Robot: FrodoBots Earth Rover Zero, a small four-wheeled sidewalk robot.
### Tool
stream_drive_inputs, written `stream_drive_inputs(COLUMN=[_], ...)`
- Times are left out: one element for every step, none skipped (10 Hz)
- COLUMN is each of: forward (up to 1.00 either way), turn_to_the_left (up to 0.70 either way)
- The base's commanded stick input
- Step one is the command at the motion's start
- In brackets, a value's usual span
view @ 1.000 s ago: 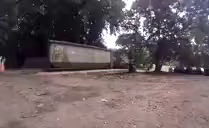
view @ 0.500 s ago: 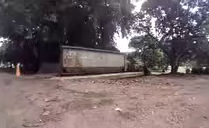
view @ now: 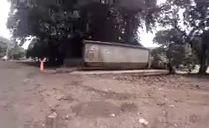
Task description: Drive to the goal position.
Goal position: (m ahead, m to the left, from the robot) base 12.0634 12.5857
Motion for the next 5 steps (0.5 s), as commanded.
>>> stream_drive_inputs(forward=[0.0,0.0,0.0,0.0,0.0], turn_to_the_left=[0.7,0.7,0.7,0.7,0.7])
